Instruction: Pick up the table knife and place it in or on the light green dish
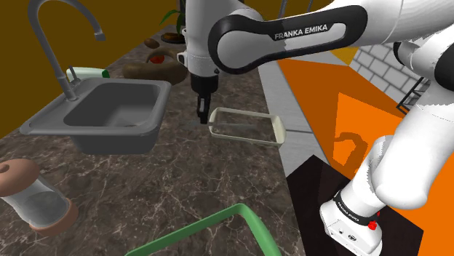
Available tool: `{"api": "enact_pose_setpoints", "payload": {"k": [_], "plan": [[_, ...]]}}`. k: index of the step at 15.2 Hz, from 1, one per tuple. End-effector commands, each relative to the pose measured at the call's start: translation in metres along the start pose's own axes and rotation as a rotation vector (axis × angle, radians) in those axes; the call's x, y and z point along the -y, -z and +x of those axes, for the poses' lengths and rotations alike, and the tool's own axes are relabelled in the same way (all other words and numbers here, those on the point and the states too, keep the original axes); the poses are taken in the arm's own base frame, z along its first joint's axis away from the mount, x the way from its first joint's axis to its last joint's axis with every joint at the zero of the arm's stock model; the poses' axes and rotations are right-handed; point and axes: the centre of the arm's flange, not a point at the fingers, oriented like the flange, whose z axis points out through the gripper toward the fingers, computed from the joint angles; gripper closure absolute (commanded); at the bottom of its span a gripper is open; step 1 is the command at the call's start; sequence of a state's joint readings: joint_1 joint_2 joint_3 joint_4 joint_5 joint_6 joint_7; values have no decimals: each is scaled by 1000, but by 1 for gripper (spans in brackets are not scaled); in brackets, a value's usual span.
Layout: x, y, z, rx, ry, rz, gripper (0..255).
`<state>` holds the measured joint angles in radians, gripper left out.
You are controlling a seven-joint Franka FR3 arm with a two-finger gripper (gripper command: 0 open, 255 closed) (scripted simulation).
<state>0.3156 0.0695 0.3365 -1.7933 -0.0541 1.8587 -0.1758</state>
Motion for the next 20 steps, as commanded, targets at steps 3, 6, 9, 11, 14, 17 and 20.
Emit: {"api": "enact_pose_setpoints", "payload": {"k": [3,6,9,11,14,17,20], "plan": [[0,22,-1,0,0,0,255],[0,37,-1,0,0,0,255],[-1,52,-1,0,0,0,255],[26,55,-1,0,0,0,255],[65,58,-1,0,0,0,255],[104,62,-1,0,0,0,255],[144,65,-1,0,0,0,255]]}}
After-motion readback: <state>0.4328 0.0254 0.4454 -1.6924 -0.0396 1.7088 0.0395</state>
